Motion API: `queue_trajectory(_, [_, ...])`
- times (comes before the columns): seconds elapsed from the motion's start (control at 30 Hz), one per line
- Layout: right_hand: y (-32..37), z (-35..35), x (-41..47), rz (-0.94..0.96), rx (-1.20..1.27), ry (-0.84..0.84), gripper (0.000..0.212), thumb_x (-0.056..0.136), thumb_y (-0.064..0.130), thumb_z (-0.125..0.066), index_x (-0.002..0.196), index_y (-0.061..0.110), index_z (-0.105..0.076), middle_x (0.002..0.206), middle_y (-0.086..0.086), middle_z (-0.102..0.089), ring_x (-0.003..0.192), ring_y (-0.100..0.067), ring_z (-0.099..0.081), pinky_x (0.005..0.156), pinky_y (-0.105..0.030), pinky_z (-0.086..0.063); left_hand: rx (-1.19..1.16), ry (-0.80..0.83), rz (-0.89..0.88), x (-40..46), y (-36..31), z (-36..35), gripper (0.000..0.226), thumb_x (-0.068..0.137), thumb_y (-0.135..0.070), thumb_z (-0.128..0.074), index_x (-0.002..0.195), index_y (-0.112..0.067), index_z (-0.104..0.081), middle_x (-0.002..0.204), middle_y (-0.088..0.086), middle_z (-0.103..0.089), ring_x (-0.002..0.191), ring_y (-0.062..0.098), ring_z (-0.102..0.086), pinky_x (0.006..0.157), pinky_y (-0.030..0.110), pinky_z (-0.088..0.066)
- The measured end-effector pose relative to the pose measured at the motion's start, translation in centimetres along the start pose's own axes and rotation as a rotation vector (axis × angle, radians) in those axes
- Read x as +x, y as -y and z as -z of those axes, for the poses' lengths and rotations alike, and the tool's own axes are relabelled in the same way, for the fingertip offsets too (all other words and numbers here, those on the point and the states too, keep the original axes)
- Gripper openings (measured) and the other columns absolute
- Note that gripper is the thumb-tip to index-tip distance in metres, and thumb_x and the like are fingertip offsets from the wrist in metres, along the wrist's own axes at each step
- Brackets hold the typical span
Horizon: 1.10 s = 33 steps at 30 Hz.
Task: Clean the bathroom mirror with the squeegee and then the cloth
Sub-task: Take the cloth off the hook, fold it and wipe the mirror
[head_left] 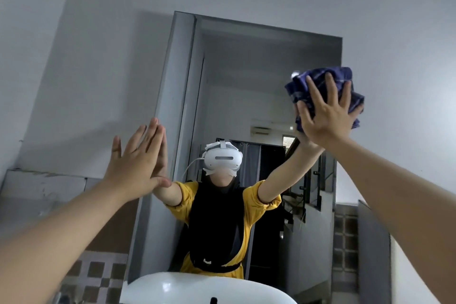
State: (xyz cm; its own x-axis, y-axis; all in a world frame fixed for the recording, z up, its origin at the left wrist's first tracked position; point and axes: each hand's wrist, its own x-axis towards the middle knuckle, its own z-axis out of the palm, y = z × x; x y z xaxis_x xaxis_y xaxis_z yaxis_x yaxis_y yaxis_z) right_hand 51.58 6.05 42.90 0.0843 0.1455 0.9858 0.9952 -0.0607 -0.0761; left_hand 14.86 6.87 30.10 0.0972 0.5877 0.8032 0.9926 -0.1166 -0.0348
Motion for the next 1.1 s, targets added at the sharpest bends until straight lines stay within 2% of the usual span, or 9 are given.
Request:
queue_trajectory(0.13, [-0.6,-0.1,-1.3,-0.142,0.071,-0.002,0.056,0.093,0.057,-0.029,0.147,0.051,-0.011,0.163,0.003,-0.007,0.148,-0.037,0.002,0.109,-0.072,-0.005,0.019,0.008,0.014,0.3,0.1,-0.2,0.128,0.068,-0.069,-0.059,0.136,-0.019,0.037,0.145,-0.004,0.043,0.14,0.021,0.025,0.11,0.057,0.008])
queue_trajectory(0.3, [3.5,-0.9,-3.2,-0.413,0.144,-0.02,0.058,0.093,0.056,-0.028,0.148,0.049,-0.009,0.163,0.003,-0.005,0.147,-0.038,0.004,0.106,-0.073,-0.002,0.046,-0.001,0.02,0.2,-0.2,0.0,0.126,0.069,-0.07,-0.057,0.136,-0.017,0.037,0.146,-0.003,0.041,0.14,0.022,0.024,0.11,0.057,0.008])
queue_trajectory(0.47, [7.7,-1.3,-4.7,-0.484,0.163,0.013,0.059,0.094,0.057,-0.026,0.149,0.048,-0.003,0.163,0.003,0.001,0.147,-0.039,0.01,0.105,-0.074,0.001,0.021,-0.059,-0.031,-0.3,0.2,0.0,0.119,0.073,-0.073,-0.049,0.137,-0.017,0.033,0.149,-0.001,0.035,0.141,0.021,0.024,0.11,0.058,0.007])
queue_trajectory(0.57, [10.6,-1.4,-5.4,-0.449,0.175,0.017,0.06,0.095,0.056,-0.028,0.149,0.047,-0.004,0.163,0.002,0.001,0.146,-0.038,0.012,0.105,-0.074,0.003,-0.032,-0.151,-0.118,-1.4,1.0,-1.0,0.101,0.079,-0.073,-0.038,0.146,-0.017,0.014,0.155,-0.001,0.019,0.143,0.019,0.011,0.11,0.059,0.003])
queue_trajectory(0.67, [13.8,-1.5,-5.8,-0.404,0.195,0.021,0.059,0.095,0.054,-0.029,0.149,0.046,-0.006,0.163,0.002,0.0,0.146,-0.038,0.013,0.104,-0.075,0.004,-0.038,-0.14,-0.161,-2.2,2.0,-2.2,0.094,0.08,-0.077,-0.024,0.148,-0.018,0.004,0.157,-0.002,0.009,0.144,0.019,0.004,0.111,0.059,0.0])
queue_trajectory(0.77, [17.3,-1.8,-6.0,-0.355,0.2,0.043,0.06,0.095,0.054,-0.028,0.15,0.046,-0.005,0.163,0.002,0.002,0.146,-0.039,0.015,0.104,-0.076,0.005,-0.05,-0.094,-0.228,-2.8,3.2,-2.8,0.1,0.074,-0.077,-0.028,0.148,-0.02,0.007,0.157,-0.004,0.013,0.142,0.015,0.011,0.107,0.061,-0.001])
queue_trajectory(0.83, [19.7,-2.1,-6.1,-0.309,0.199,0.053,0.06,0.095,0.054,-0.028,0.15,0.045,-0.005,0.163,0.001,0.003,0.145,-0.04,0.015,0.103,-0.076,0.005,-0.073,-0.081,-0.274,-3.2,3.9,-3.0,0.107,0.07,-0.077,-0.041,0.149,-0.019,0.003,0.158,-0.003,0.008,0.142,0.016,0.008,0.104,0.06,0.0])
queue_trajectory(0.93, [23.3,-2.4,-6.5,-0.233,0.197,0.065,0.06,0.095,0.054,-0.026,0.15,0.045,-0.004,0.163,0.0,0.004,0.144,-0.042,0.016,0.102,-0.076,0.007,-0.108,-0.045,-0.295,-3.9,4.5,-3.2,0.12,0.064,-0.071,-0.061,0.147,-0.023,0.011,0.155,-0.007,0.018,0.14,0.012,0.016,0.104,0.056,0.007])
queue_trajectory(1.1, [27.5,-3.1,-8.3,0.06,0.151,0.052,0.059,0.094,0.051,-0.032,0.15,0.046,-0.012,0.163,-0.001,-0.005,0.146,-0.043,0.007,0.103,-0.076,0.005,-0.095,-0.008,-0.308,-4.4,5.3,-4.3,0.129,0.063,-0.07,-0.062,0.137,-0.027,0.035,0.147,-0.008,0.039,0.137,0.016,0.029,0.104,0.051,0.016])
